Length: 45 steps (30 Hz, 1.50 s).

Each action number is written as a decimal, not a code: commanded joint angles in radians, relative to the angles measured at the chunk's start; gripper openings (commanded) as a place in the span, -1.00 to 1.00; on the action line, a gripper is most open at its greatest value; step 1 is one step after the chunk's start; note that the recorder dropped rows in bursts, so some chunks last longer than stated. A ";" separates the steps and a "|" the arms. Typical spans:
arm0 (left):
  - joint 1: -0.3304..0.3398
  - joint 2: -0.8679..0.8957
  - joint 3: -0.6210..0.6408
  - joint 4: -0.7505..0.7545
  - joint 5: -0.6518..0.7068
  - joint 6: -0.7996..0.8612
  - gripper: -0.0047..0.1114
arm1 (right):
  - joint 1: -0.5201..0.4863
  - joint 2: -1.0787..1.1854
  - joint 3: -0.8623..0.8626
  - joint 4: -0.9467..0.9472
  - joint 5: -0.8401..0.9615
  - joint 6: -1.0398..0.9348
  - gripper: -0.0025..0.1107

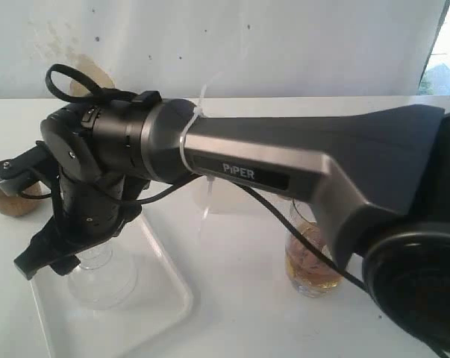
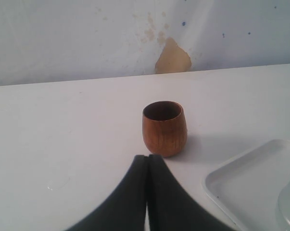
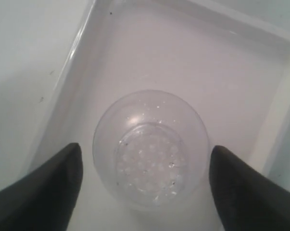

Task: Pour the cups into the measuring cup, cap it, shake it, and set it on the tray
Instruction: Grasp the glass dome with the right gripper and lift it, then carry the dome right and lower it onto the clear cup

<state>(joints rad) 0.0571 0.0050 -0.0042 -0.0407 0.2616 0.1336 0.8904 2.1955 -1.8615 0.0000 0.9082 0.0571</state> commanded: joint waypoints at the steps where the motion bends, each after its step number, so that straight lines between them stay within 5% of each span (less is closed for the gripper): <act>1: 0.000 -0.005 0.004 0.002 -0.005 -0.001 -0.92 | -0.004 0.008 -0.001 -0.015 -0.009 -0.013 0.16; 9: 0.000 -0.005 0.004 0.002 -0.005 -0.001 -0.92 | -0.004 0.027 -0.001 -0.031 -0.007 -0.008 -0.17; 19: 0.000 -0.005 0.004 0.002 -0.005 -0.001 -0.92 | -0.004 0.012 -0.001 -0.046 0.015 -0.020 -0.96; 33: 0.000 -0.005 0.004 0.002 -0.005 -0.001 -0.92 | -0.014 -0.417 -0.001 -0.163 0.313 0.019 -0.96; 45: 0.000 -0.005 0.004 0.002 -0.005 -0.001 -0.92 | -0.256 -0.672 0.232 -0.170 0.313 0.131 -0.96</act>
<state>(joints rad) 0.0571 0.0050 -0.0042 -0.0407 0.2616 0.1336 0.6843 1.5631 -1.6908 -0.1587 1.2185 0.1769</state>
